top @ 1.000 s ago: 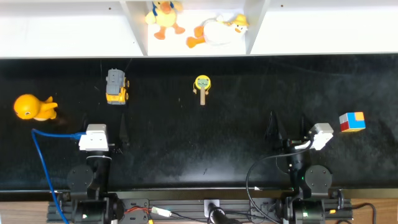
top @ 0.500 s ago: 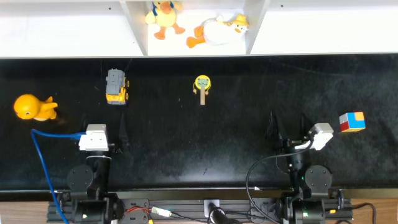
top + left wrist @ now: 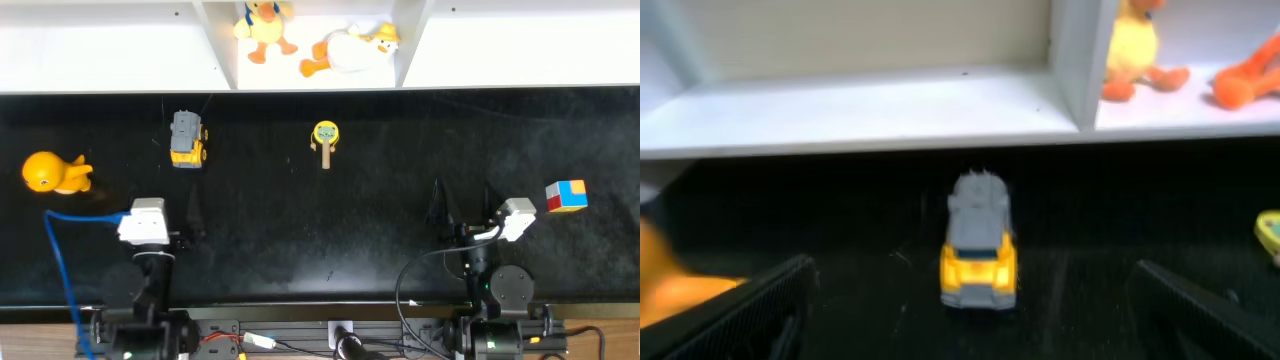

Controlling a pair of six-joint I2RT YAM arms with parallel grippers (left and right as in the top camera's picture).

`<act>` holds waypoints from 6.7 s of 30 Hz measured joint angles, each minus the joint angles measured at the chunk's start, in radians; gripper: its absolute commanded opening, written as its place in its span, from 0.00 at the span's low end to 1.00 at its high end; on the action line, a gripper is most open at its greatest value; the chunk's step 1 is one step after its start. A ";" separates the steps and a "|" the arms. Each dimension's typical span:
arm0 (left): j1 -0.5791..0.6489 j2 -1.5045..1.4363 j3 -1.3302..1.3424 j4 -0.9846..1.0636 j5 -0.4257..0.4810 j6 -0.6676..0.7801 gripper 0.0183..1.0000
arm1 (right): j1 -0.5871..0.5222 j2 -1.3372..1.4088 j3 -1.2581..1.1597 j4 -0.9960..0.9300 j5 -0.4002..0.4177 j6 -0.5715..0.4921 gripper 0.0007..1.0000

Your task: Store Toys

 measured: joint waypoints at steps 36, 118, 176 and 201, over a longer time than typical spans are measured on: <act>0.454 1.108 0.885 -0.304 -0.087 0.014 1.00 | 0.000 0.000 0.000 0.000 0.000 0.000 0.99; 0.773 1.496 0.844 -0.223 0.304 0.404 0.74 | 0.000 0.000 0.000 0.000 0.000 0.000 1.00; 0.433 1.509 0.982 0.200 0.229 0.095 0.38 | 0.000 0.000 0.000 0.000 0.000 0.000 0.99; 0.426 1.707 1.183 0.126 0.274 -0.016 0.36 | 0.000 0.000 0.000 0.000 0.000 0.000 1.00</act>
